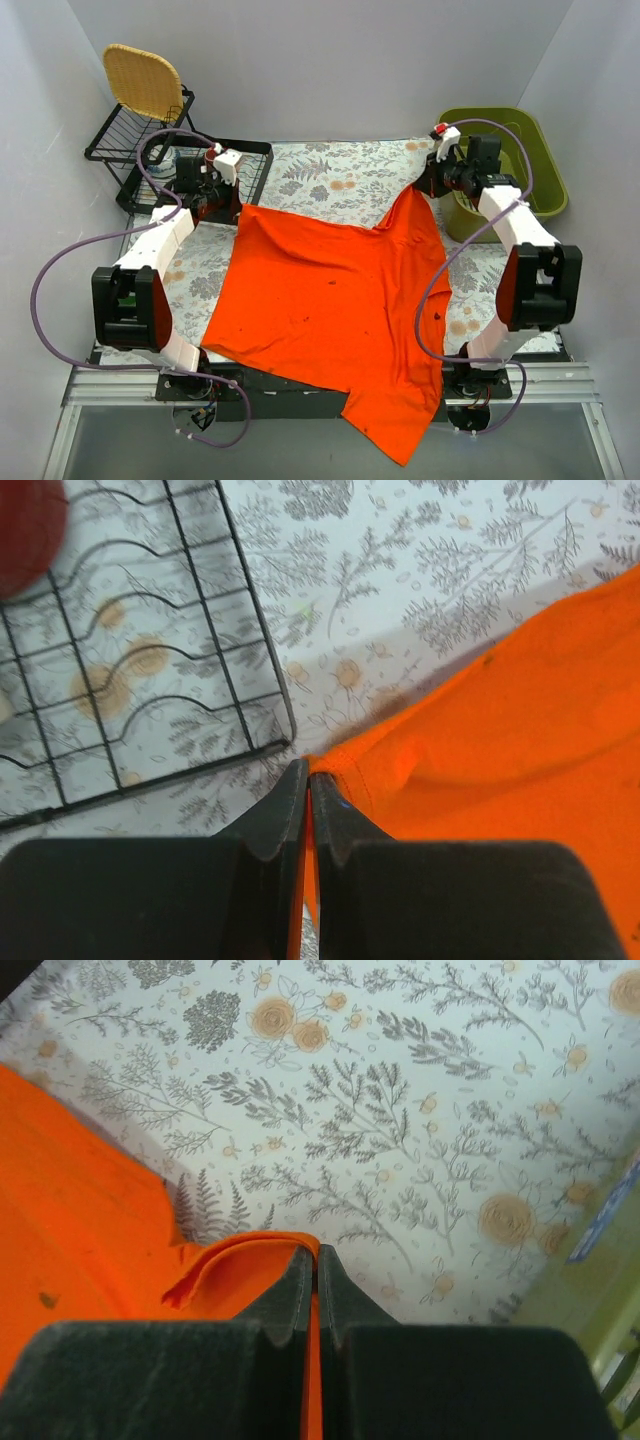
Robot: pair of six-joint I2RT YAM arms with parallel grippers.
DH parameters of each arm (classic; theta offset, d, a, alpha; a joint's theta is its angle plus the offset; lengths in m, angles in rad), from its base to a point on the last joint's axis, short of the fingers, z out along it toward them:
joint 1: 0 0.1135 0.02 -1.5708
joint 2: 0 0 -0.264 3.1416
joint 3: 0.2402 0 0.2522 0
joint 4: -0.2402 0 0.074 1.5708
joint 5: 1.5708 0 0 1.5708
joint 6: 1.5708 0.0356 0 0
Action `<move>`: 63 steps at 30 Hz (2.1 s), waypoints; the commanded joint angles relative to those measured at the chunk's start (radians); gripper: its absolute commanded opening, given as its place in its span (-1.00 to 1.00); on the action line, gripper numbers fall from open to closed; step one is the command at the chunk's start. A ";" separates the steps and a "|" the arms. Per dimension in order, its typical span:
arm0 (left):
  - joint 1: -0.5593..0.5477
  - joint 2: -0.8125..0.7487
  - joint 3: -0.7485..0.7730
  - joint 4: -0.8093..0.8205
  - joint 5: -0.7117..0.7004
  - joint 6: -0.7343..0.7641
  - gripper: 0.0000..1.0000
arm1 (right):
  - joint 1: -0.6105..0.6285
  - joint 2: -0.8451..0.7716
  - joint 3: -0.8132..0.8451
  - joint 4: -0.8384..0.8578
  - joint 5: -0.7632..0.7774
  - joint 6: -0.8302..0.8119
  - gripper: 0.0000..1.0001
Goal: Roll the t-shirts
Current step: Flatten out the T-shirt at the center of the board, then fold the T-shirt at the center of the board.
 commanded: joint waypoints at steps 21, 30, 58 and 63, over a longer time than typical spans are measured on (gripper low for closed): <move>0.005 0.020 0.157 0.092 -0.138 0.035 -1.00 | 0.092 0.451 0.518 0.045 0.236 -0.130 -0.97; 0.005 -0.041 0.094 0.057 -0.081 0.173 -1.00 | 0.093 0.261 0.404 -0.141 0.253 -0.191 -0.97; 0.129 -0.043 0.062 -0.225 0.210 1.114 -1.00 | 0.094 -0.328 -0.184 -0.348 0.205 -0.280 -0.97; 0.129 -0.106 -0.042 -0.290 0.201 1.291 -1.00 | 0.093 -0.410 -0.256 -0.403 0.167 -0.300 -0.97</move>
